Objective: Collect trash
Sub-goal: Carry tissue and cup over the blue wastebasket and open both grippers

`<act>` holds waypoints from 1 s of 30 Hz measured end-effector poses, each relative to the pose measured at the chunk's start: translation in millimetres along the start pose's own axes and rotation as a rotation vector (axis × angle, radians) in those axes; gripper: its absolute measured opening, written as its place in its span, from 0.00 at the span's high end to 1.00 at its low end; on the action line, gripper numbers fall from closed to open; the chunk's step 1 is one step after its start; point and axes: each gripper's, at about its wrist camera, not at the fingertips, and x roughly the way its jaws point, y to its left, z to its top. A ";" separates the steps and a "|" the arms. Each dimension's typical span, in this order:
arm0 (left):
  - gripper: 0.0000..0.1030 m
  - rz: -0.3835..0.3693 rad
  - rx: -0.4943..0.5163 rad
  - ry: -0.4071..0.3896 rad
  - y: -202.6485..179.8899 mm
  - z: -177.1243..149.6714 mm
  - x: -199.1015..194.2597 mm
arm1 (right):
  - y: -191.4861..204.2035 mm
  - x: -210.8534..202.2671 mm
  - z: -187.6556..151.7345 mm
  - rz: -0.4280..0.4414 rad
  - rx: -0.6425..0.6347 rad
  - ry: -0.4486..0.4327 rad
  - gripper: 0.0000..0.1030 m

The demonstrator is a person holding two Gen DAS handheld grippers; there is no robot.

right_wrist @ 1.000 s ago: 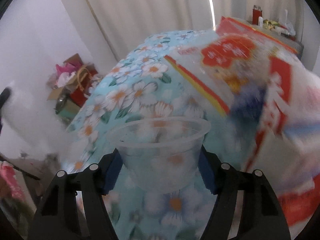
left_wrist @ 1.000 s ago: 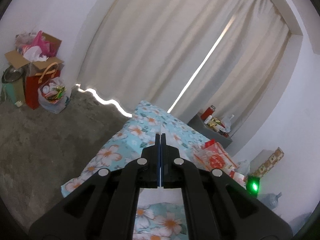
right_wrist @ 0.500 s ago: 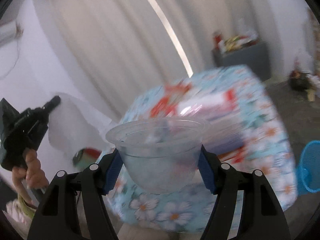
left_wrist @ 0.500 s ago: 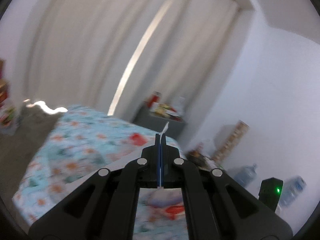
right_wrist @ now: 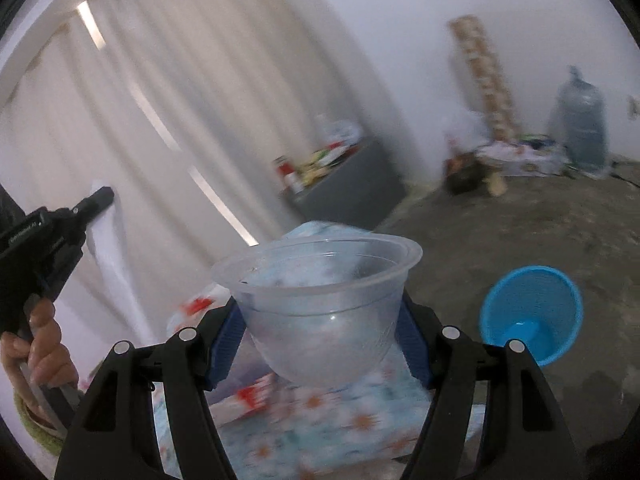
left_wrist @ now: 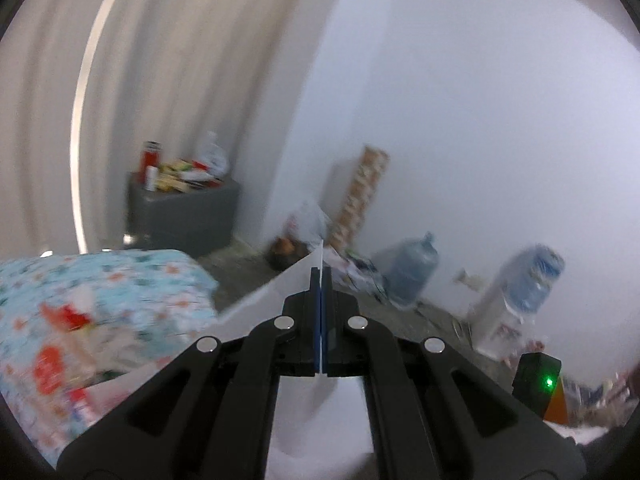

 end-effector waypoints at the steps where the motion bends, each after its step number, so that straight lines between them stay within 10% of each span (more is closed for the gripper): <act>1: 1.00 -0.011 0.016 0.030 -11.4 1.2 21.7 | -13.5 0.3 2.5 -0.024 0.023 -0.007 0.35; 15: 1.00 -0.035 0.030 0.470 -49.7 -55.7 307.5 | -188.8 66.7 17.0 -0.239 0.291 0.053 0.35; 30: 1.00 -0.057 0.011 0.688 -67.0 -149.5 483.1 | -345.6 182.6 -20.5 -0.278 0.596 0.313 0.35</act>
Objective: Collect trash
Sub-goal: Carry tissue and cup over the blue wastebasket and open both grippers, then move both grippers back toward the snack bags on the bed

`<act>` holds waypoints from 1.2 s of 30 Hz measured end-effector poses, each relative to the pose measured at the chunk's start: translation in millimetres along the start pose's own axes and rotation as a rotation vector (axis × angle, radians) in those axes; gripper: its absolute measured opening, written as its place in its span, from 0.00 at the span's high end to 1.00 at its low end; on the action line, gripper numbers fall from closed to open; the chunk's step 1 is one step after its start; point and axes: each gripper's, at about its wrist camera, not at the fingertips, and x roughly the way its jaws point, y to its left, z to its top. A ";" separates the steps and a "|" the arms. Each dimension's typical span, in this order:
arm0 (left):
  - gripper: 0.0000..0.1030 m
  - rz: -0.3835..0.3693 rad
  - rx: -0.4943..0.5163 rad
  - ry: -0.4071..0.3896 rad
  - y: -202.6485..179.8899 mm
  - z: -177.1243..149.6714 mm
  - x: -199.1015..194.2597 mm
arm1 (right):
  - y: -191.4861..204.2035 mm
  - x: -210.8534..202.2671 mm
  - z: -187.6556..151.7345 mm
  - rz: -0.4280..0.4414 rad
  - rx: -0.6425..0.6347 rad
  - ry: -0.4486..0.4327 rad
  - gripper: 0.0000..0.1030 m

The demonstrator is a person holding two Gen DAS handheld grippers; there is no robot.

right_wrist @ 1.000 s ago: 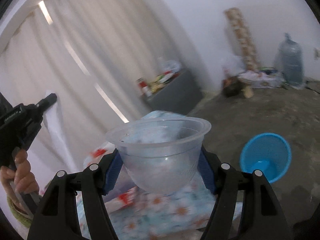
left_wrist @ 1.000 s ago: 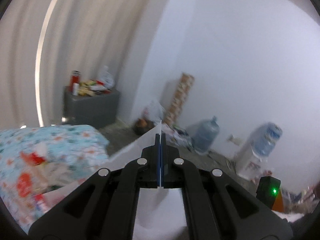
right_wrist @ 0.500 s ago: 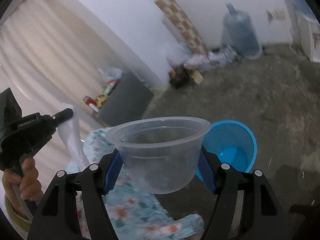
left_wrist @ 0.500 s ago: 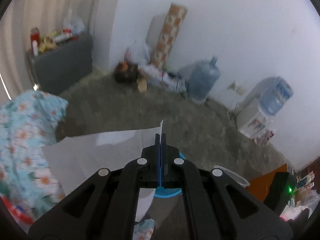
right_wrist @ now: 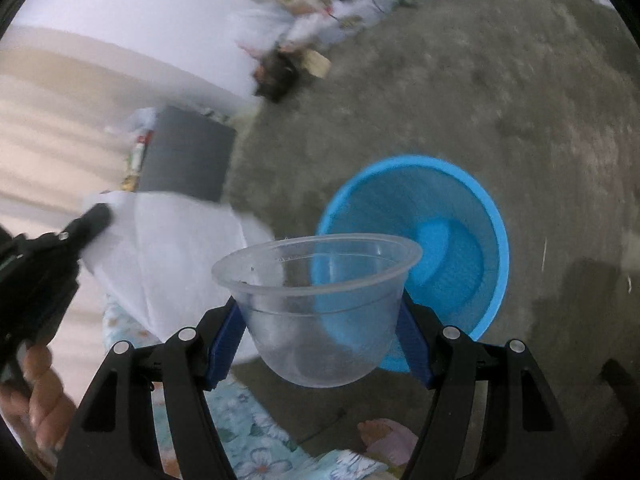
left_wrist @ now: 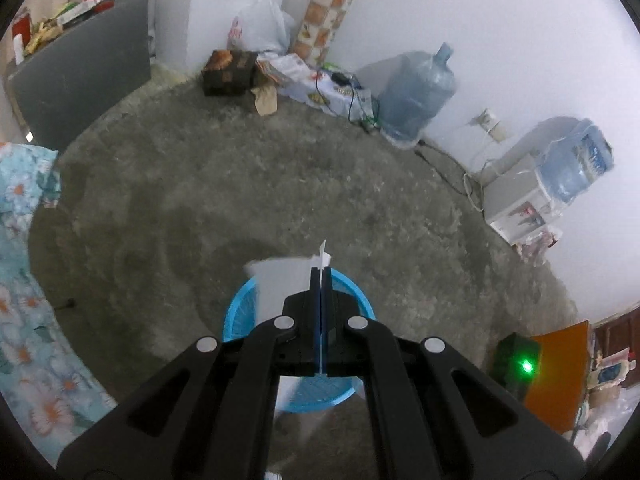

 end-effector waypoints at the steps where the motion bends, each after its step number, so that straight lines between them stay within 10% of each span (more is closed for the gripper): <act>1: 1.00 0.007 0.010 0.017 -2.3 -1.1 12.0 | -4.9 6.4 2.4 -0.010 0.012 0.005 0.35; 6: 1.00 0.045 0.015 0.106 -6.2 -11.1 54.4 | -30.5 40.0 12.3 -0.034 0.084 0.041 0.26; 7: 0.88 0.059 0.016 0.145 -7.2 -14.9 64.1 | -34.3 45.1 12.8 -0.044 0.094 0.049 0.20; 8: 0.55 0.079 0.013 0.180 -6.9 -18.4 71.4 | -39.0 51.6 11.8 -0.075 0.102 0.053 0.15; 10: 0.34 0.100 0.002 0.190 -6.1 -24.8 72.2 | -42.5 57.8 7.5 -0.132 0.096 0.071 0.15; 21: 0.32 0.065 0.097 0.013 -30.3 -22.7 -19.0 | -30.7 23.5 -15.1 -0.130 0.076 -0.031 0.12; 30: 0.17 0.018 0.175 -0.251 -33.0 -46.8 -177.0 | 65.2 -84.8 -54.3 -0.094 -0.086 -0.296 0.08; 36: 0.12 0.020 0.157 -0.243 -6.9 -100.3 -267.7 | 137.5 -135.6 -99.4 -0.144 -0.270 -0.393 0.06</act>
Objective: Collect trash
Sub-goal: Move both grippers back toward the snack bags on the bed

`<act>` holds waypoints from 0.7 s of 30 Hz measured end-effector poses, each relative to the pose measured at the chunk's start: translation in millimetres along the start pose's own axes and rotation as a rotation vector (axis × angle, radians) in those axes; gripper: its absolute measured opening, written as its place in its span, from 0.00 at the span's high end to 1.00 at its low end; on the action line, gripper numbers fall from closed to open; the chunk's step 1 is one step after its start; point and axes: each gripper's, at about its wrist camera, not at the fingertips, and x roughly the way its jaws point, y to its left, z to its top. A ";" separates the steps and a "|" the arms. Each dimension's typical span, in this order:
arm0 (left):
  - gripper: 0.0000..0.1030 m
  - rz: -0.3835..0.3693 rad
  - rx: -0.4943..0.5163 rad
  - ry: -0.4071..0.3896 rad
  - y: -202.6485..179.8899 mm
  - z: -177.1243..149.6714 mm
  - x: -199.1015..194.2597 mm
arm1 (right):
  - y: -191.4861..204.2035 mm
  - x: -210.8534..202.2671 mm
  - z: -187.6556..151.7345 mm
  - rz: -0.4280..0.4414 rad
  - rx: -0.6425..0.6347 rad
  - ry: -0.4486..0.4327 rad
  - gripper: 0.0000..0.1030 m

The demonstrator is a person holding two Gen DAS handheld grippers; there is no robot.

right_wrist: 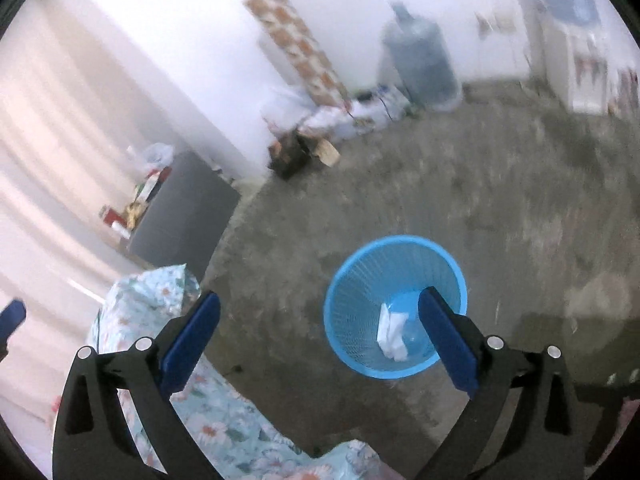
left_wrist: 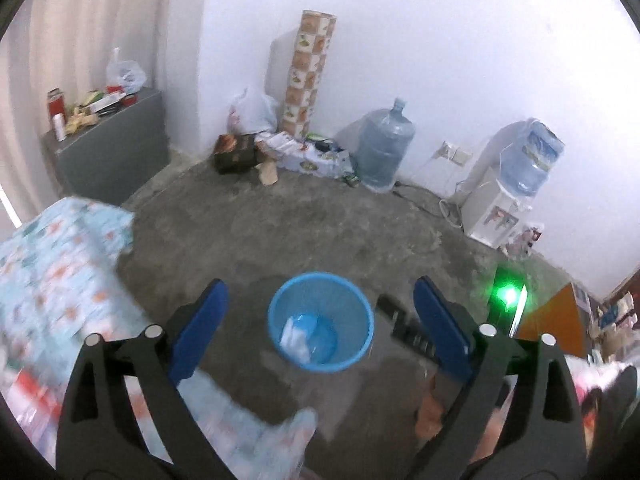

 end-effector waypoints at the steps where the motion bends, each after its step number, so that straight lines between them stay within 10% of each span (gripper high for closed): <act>1: 0.12 0.012 -0.009 -0.006 6.1 -8.4 -17.3 | 10.9 -8.2 -1.0 0.001 -0.031 -0.011 0.06; 11: 0.09 0.087 -0.205 -0.132 87.1 -92.7 -156.7 | 114.4 -65.2 -47.9 -0.077 -0.387 -0.098 0.06; 21: 0.09 0.173 -0.352 -0.309 144.0 -172.6 -241.8 | 183.7 -103.8 -85.9 0.040 -0.609 -0.168 0.06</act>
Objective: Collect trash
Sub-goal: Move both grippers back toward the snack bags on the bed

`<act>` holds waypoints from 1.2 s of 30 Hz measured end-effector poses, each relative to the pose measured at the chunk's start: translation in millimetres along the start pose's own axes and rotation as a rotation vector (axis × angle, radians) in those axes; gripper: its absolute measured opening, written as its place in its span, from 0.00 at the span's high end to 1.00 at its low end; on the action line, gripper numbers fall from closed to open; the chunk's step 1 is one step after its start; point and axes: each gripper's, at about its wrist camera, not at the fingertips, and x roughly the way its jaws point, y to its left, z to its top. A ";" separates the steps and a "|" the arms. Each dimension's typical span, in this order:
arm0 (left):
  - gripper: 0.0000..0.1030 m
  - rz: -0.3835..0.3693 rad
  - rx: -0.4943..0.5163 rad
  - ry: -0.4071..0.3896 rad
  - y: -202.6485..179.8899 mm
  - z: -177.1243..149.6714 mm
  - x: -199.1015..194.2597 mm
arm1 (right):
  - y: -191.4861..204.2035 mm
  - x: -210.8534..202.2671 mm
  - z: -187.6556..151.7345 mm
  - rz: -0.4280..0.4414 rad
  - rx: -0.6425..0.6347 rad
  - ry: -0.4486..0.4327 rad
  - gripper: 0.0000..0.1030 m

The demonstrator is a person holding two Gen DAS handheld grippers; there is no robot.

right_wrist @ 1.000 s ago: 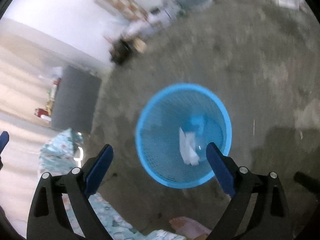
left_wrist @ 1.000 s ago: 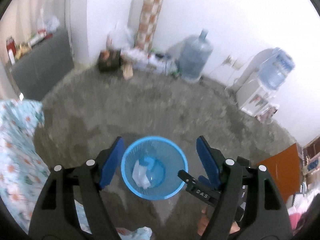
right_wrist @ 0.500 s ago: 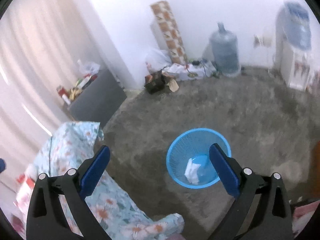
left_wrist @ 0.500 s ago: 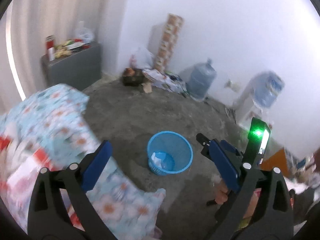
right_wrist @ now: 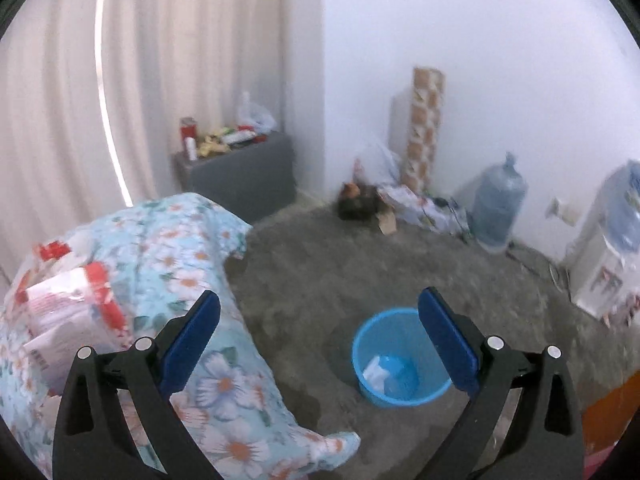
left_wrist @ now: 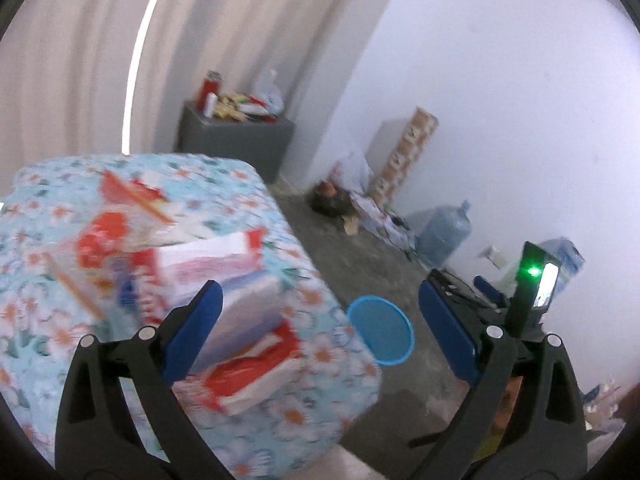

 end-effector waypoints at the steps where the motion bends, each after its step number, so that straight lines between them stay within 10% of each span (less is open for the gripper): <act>1: 0.09 0.015 0.006 -0.014 4.0 -2.5 -6.3 | 0.4 -2.6 0.2 0.061 0.003 -0.004 0.06; 7: 0.09 0.089 0.015 -0.053 36.5 -23.1 -34.4 | -9.0 -9.8 -7.0 0.351 0.123 0.035 0.06; 15: 0.09 0.113 0.017 -0.054 63.6 -56.7 -39.8 | 1.4 15.4 -36.5 0.676 0.283 0.308 0.06; 36: 0.13 0.177 0.000 -0.130 106.7 -51.7 -28.4 | 56.9 48.5 -48.9 0.764 0.265 0.459 0.22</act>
